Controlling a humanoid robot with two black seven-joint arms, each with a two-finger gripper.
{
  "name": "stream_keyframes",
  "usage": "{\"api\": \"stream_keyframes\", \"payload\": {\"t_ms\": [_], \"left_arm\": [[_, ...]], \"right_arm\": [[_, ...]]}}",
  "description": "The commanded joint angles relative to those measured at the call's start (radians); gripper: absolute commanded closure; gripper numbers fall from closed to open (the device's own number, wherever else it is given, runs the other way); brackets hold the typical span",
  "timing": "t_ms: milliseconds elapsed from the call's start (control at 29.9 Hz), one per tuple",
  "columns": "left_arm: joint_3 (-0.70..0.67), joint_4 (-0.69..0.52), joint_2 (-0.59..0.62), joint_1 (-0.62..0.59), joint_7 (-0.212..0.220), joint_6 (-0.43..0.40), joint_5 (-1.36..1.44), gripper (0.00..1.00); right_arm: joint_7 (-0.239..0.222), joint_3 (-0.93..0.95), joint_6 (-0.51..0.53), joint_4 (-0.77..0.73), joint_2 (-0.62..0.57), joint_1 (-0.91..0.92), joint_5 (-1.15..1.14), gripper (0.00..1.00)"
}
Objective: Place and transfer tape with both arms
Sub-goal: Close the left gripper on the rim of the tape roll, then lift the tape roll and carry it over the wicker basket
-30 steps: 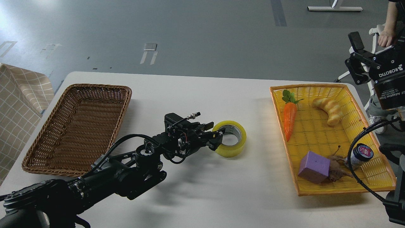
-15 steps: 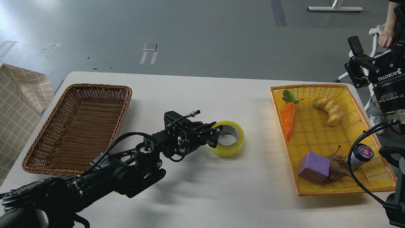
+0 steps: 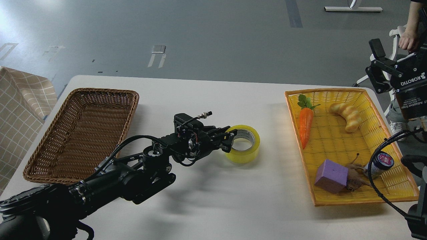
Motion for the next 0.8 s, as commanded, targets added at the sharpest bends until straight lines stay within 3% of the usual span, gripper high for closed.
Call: {"api": "stream_keyframes", "payload": {"t_ms": [0, 301, 468, 602, 769], "left_arm": [[-0.006, -0.012, 0.044, -0.017, -0.003, 0.005, -0.003, 0.80], [-0.009, -0.110, 0.242, -0.027, -0.012, 0.009, -0.001, 0.80], [-0.013, -0.188, 0.400, -0.060, -0.044, 0.009, -0.060, 0.80], [-0.013, -0.283, 0.541, -0.089, -0.046, 0.008, -0.207, 0.80], [-0.015, -0.285, 0.649, -0.081, -0.079, 0.012, -0.213, 0.80]], "right_arm": [[-0.002, 0.000, 0.000, 0.000, 0.001, 0.001, 0.000, 0.00], [-0.002, -0.001, 0.000, -0.002, 0.001, 0.000, 0.002, 0.00], [0.000, -0.001, 0.000, -0.008, 0.001, -0.002, 0.000, 0.00], [-0.002, -0.003, 0.000, -0.008, 0.003, -0.012, 0.000, 0.00], [-0.002, -0.009, 0.000, -0.011, 0.007, -0.008, 0.000, 0.00]]}}
